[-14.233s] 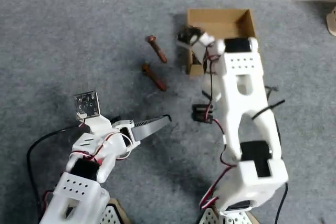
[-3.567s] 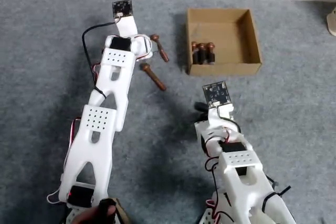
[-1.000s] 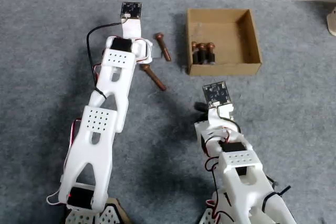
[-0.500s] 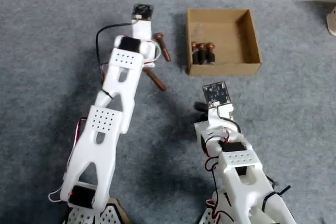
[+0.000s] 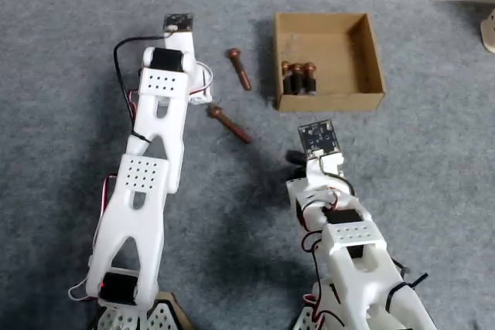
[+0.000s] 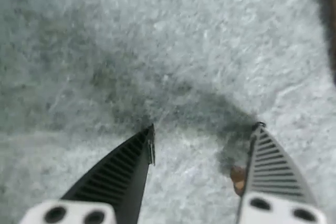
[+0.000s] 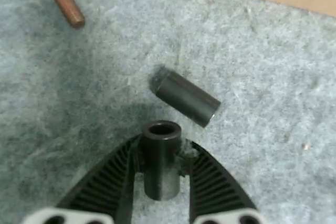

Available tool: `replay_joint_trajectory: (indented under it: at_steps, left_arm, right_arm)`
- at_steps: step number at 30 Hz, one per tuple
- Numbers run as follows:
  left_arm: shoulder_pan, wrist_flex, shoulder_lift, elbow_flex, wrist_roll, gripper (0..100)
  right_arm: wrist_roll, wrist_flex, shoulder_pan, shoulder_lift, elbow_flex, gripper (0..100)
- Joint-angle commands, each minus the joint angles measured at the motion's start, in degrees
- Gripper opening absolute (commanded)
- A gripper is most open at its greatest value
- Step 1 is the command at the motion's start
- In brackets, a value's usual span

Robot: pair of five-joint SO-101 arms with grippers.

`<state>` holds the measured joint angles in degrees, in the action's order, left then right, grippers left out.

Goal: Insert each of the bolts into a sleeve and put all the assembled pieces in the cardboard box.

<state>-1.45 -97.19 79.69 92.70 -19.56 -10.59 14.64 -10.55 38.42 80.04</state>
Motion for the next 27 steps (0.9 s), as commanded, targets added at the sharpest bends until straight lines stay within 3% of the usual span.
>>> replay_joint_trajectory:
  at_steps: [1,10,21,27]
  left_arm:
    - [-0.84,-0.44,-4.44,2.59,-6.24,19]
    - [-3.65,-3.69,-10.95,2.33,-17.49,11]
    - [-6.02,-4.04,-11.65,2.07,-18.29,1]
    - [-6.11,-4.04,-12.0,-1.89,-30.95,1]
  right_arm:
    - [-0.79,-1.36,-0.4,0.13,-0.92,0.5]
    - [-0.79,-1.36,-0.4,0.13,-0.92,0.5]
    - [-0.79,-1.36,-0.4,0.13,-0.92,0.6]
    - [-0.79,-1.36,-0.4,0.13,-0.92,0.6]
